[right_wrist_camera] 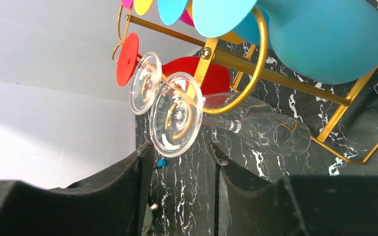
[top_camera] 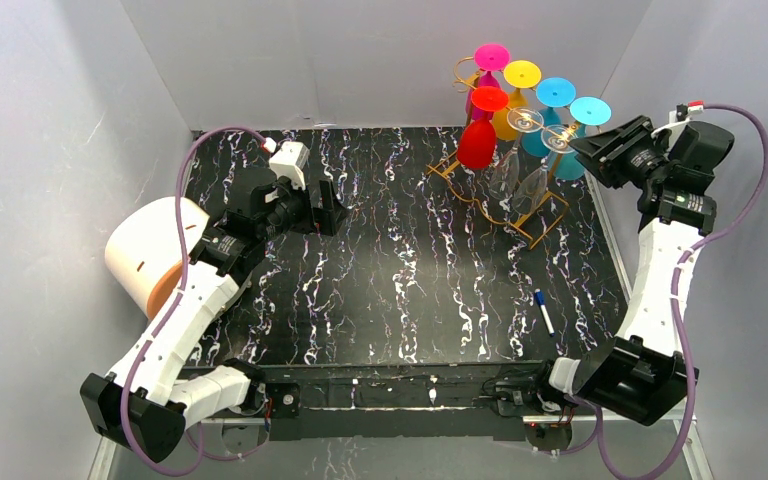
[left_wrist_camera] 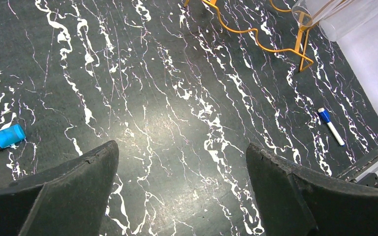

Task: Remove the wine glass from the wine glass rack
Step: Pick up the wine glass from the wine rack.

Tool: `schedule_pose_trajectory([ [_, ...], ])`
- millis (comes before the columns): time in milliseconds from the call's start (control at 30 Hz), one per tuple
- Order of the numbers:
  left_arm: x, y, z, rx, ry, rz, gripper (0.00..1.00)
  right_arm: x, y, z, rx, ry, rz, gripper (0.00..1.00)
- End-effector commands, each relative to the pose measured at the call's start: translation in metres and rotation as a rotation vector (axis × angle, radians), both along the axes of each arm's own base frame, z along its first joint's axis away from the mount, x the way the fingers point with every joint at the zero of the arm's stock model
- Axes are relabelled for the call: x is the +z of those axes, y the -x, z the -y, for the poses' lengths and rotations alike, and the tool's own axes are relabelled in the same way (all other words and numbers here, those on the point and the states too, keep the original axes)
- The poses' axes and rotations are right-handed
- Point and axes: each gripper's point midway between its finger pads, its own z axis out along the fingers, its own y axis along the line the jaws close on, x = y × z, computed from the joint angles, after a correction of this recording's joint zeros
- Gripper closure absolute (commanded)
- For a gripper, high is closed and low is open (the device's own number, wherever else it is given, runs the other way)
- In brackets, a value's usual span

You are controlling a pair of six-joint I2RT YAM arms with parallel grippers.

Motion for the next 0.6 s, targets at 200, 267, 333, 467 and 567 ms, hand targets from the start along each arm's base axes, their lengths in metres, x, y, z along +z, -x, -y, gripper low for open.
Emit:
schedule_pose_trajectory([
  [200, 0.003, 0.002, -0.004, 0.003, -0.016, 0.019, 0.02, 0.002, -0.007, -0.005, 0.051, -0.061, 0.038, 0.55],
  [267, 0.004, 0.001, -0.006, 0.008, -0.029, 0.023, 0.02, 0.002, -0.008, -0.006, 0.054, -0.074, 0.038, 0.57],
  [333, 0.005, 0.000, -0.008, 0.011, -0.042, 0.026, 0.02, 0.003, -0.009, -0.007, 0.061, -0.088, 0.039, 0.57],
  [467, 0.008, -0.001, -0.009, 0.010, -0.057, 0.030, 0.02, 0.002, -0.012, -0.008, 0.068, -0.113, 0.040, 0.57],
  [567, 0.007, -0.001, -0.009, 0.010, -0.061, 0.026, 0.02, 0.002, -0.014, -0.007, 0.065, -0.124, 0.037, 0.58],
])
